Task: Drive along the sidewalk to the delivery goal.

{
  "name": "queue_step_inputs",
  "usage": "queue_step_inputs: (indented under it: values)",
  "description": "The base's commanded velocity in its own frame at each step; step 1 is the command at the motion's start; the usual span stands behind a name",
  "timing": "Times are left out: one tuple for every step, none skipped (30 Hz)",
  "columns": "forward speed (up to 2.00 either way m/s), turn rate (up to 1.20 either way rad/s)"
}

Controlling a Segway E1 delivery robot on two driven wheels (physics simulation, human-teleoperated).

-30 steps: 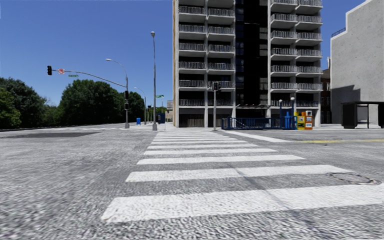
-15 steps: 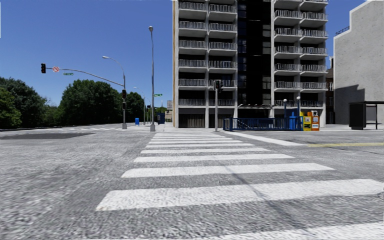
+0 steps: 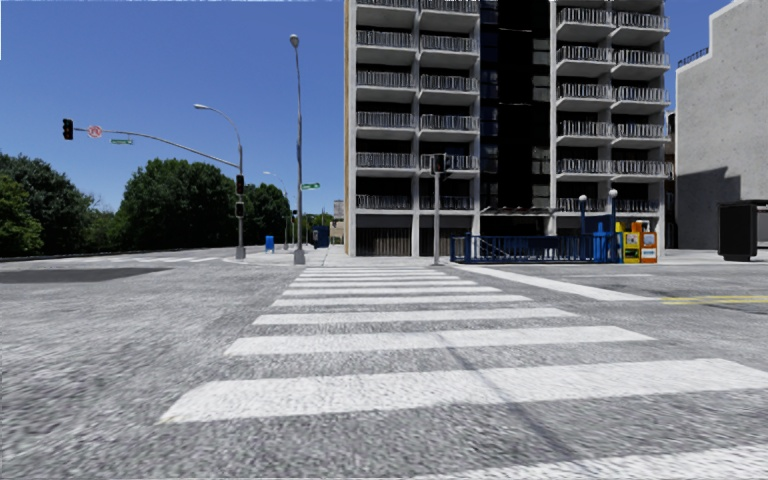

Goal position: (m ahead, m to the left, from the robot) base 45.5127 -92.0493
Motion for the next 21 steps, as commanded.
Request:
queue_step_inputs:
  values:
    - [2.0,0.0]
    - [2.0,0.0]
    - [2.0,0.0]
    - [2.0,0.0]
    - [2.0,0.0]
    - [2.0,0.0]
    - [2.0,0.0]
    - [2.0,0.0]
    - [2.0,0.0]
    - [2.0,0.0]
    - [2.0,0.0]
    - [2.0,0.0]
    - [2.0,0.0]
    - [2.0,0.0]
    - [2.0,0.0]
    - [2.0,0.0]
    - [2.0,0.0]
    - [2.0,0.0]
    - [2.0,0.0]
    - [2.0,0.0]
    - [2.0,0.0]
